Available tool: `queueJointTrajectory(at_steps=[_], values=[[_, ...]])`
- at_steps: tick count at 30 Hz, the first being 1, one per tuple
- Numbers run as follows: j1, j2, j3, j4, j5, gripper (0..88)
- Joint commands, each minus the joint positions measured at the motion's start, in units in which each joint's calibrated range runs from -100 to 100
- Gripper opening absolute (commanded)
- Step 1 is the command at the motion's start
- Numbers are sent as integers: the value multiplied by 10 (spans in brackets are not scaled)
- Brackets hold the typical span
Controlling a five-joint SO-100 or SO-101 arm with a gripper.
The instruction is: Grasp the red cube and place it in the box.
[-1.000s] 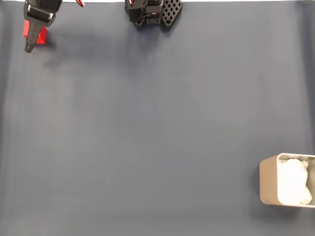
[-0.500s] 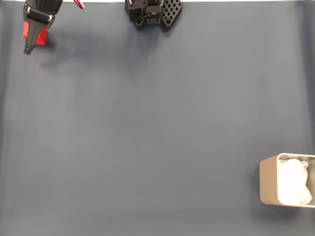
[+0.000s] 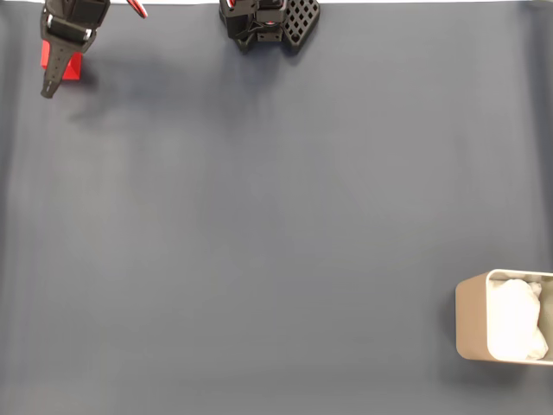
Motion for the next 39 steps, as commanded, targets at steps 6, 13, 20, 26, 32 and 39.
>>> queueJointTrajectory(at_steps=[6,13,20,26,32,39], values=[[-4,3,-22,-10,-3,281],[-2,3,-22,-9,0,214],[-1,3,-22,-9,2,155],[0,3,-22,-8,4,127],[0,1,-21,-7,6,107],[-2,-2,-21,-5,6,98]])
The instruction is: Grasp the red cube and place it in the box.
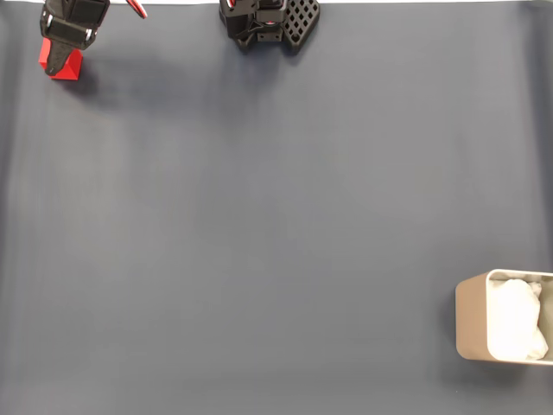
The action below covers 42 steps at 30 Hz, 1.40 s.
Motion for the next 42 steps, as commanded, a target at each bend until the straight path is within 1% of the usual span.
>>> queueJointTrajectory(at_steps=[1,8,18,32,42], values=[[-4,-8,-19,-5,3,98],[-20,-39,-24,12,10,98],[-84,-81,-92,96,21,96],[-233,-138,-123,137,42,97],[-355,-114,-186,159,46,97]])
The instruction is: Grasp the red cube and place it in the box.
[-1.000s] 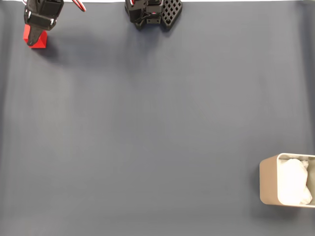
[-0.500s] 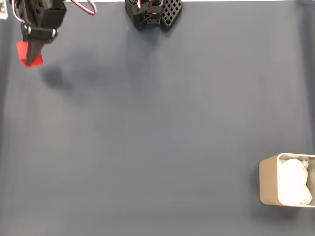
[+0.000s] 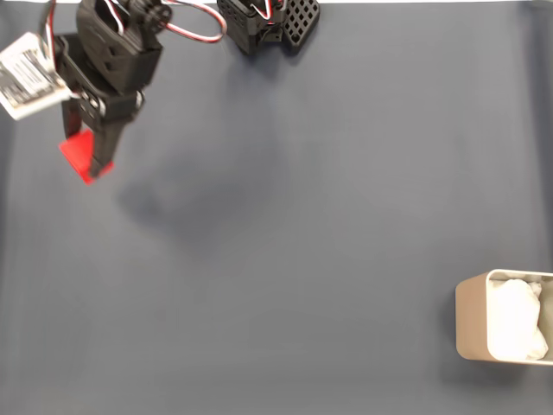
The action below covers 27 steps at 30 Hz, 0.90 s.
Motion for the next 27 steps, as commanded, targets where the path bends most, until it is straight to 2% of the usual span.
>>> queueJointTrajectory(at_steps=[1,27], values=[[-43,6,-47,3,2,97],[-317,41,-150,31,11,98]])
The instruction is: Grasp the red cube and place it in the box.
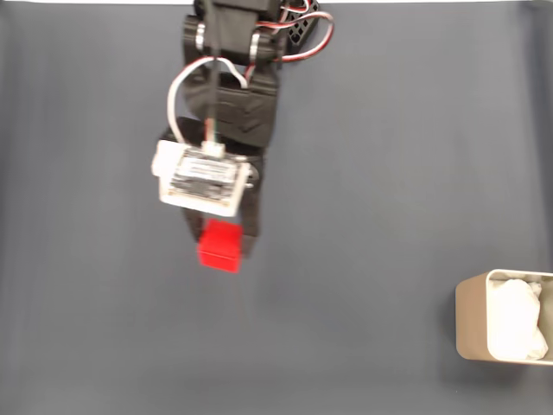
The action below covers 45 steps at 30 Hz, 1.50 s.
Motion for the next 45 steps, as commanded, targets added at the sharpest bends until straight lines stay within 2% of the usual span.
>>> queueJointTrajectory(at_steps=[1,23,45], values=[[-35,-2,-35,9,1,98],[-212,122,-227,39,13,101],[-296,316,-468,39,26,101]])
